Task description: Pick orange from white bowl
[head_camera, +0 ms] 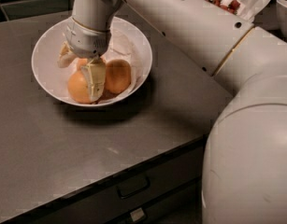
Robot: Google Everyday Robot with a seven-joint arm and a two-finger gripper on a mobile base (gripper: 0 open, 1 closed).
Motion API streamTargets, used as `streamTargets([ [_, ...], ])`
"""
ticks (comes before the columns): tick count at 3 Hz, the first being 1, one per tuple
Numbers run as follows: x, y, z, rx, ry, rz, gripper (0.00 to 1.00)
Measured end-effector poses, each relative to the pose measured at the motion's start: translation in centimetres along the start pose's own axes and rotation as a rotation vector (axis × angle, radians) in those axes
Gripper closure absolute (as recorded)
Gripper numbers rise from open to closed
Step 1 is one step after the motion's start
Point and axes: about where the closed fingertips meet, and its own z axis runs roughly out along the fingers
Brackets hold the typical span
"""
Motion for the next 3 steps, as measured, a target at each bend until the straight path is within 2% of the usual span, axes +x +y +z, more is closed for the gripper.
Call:
streamTargets([
  [3,0.67,0.22,0.93,-0.048,0.029,0.016,0.21],
])
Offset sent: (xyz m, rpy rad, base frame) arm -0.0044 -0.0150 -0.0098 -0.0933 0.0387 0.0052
